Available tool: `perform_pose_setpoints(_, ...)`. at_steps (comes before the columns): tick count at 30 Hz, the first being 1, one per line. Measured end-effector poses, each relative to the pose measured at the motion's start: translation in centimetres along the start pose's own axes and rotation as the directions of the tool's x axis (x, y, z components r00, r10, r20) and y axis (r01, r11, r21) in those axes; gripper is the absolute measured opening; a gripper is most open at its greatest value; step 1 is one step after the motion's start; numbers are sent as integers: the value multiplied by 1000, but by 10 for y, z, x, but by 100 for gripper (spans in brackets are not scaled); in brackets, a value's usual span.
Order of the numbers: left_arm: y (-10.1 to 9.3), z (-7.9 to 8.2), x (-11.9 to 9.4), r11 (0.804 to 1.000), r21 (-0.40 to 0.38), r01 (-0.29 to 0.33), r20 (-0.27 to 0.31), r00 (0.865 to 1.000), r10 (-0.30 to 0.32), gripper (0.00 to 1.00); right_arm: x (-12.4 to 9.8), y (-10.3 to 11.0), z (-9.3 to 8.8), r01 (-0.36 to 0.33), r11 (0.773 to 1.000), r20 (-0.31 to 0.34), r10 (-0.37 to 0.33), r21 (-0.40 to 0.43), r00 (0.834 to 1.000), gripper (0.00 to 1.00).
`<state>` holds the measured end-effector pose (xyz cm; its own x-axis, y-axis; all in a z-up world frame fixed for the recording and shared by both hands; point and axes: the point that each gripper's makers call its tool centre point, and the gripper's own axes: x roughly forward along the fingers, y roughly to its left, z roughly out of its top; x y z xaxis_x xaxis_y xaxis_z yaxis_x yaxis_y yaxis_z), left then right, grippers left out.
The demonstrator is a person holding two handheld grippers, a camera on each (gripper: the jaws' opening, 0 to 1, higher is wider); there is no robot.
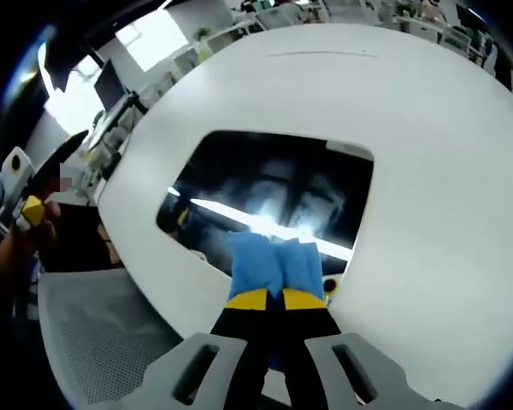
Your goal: Wipe the mirror surface with the cleaning cloth until all visible marks leave the cleaned area.
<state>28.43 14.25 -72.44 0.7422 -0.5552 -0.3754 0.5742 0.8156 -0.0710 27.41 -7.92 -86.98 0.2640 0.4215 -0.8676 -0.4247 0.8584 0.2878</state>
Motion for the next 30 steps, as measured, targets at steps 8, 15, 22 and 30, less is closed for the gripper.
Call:
perform_pose_setpoints(8, 2, -1, -3, 1000, -1, 0, -3, 1000, 0, 99, -6, -12, -5, 14, 1000, 6, -14, 23, 1000, 0)
perform_pose_setpoints(15, 2, 0, 0, 1000, -6, 0, 5, 1000, 0, 99, -11, -23, -8, 29, 999, 7, -29, 42, 1000, 0)
perform_pose_setpoints(22, 1, -1, 0, 1000, -6, 2, 1, 1000, -2, 99, -14, -28, -10, 40, 998, 4, -40, 56, 999, 0)
perform_pose_setpoints(30, 5, -1, 1, 1000, -10, -2, 1, 1000, 2, 99, -13, -28, -10, 46, 996, 1, -46, 72, 999, 0)
